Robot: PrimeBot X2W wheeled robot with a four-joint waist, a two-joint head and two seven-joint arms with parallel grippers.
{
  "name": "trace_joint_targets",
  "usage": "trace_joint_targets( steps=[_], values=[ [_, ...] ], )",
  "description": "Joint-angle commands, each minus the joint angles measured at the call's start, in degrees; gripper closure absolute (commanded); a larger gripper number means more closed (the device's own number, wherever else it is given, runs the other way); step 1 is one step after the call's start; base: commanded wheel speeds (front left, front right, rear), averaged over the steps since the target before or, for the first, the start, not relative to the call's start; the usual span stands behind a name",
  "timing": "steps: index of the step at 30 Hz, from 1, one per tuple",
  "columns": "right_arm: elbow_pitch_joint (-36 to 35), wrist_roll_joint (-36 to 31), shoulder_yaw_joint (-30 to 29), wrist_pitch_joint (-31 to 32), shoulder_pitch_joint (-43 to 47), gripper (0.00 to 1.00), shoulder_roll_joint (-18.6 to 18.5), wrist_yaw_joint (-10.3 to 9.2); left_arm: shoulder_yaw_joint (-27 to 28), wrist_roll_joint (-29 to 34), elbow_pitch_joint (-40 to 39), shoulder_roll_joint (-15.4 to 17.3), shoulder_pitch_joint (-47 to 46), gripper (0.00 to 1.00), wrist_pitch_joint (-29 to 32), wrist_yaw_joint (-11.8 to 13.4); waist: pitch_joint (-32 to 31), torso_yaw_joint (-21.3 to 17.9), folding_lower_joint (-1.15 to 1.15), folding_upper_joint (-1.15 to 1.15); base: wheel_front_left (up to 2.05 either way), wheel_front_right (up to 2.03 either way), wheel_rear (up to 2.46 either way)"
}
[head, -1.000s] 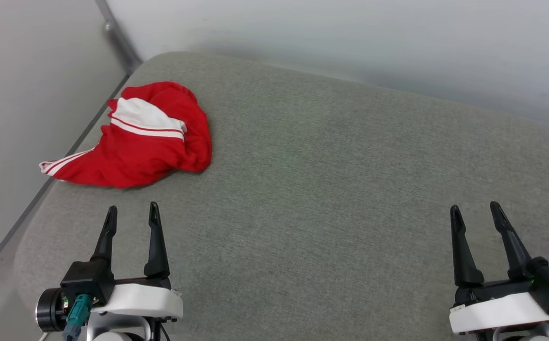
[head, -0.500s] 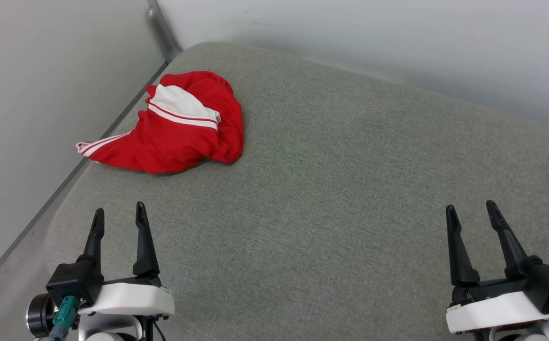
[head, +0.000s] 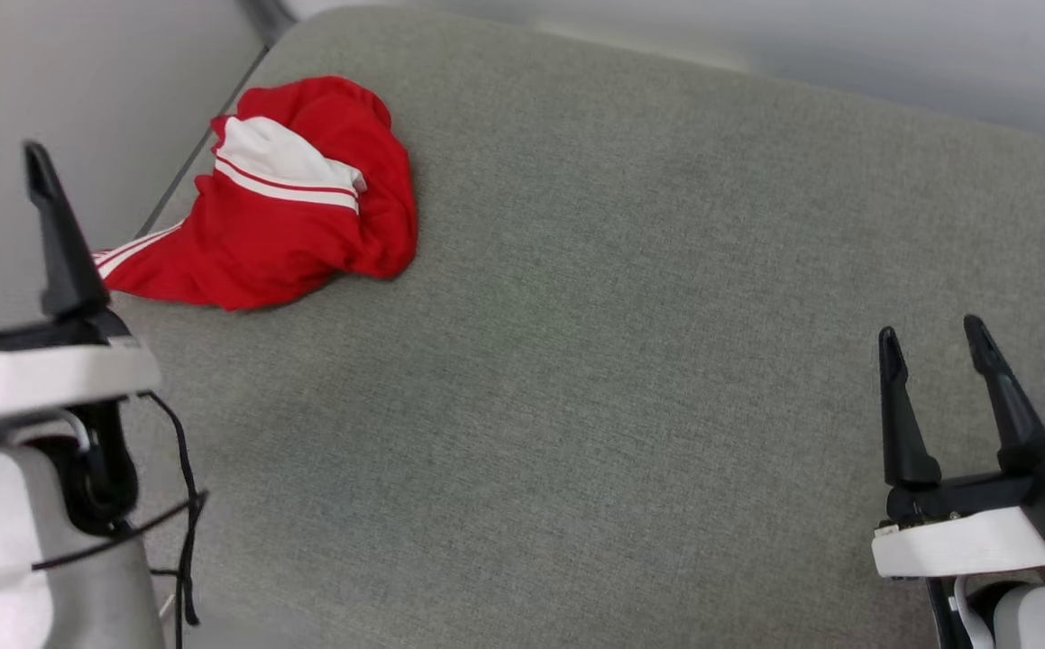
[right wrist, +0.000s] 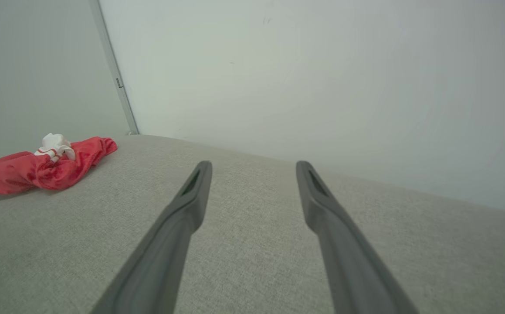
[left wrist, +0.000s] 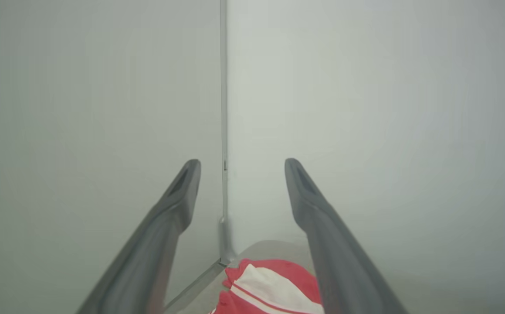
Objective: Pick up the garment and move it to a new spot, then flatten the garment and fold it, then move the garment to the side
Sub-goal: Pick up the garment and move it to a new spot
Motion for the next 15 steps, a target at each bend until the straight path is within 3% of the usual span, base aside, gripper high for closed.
trace_joint_targets(
  steps=[1,10,15],
  values=[
    [-0.68,-0.94,-0.32,-0.14,-1.31,0.0,0.05,-0.02,1.51,-0.75,0.74,0.39,-3.22,0.0,-0.15,-0.93,3.36,-1.42,0.0,0.0,0.0,0.0,0.0],
    [-3.13,-4.03,-2.03,-0.14,-4.7,0.0,0.05,-0.02,3.91,-2.4,7.76,8.06,-18.32,0.0,-0.16,-2.74,10.85,-3.16,0.0,0.0,0.0,0.0,0.0],
    [-4.72,-4.85,-2.81,-0.14,-5.78,0.0,0.04,-0.02,-0.61,-6.35,15.01,13.89,-22.04,0.0,-0.16,-2.8,13.62,-4.42,0.0,0.0,0.0,0.0,0.0]
  ],
)
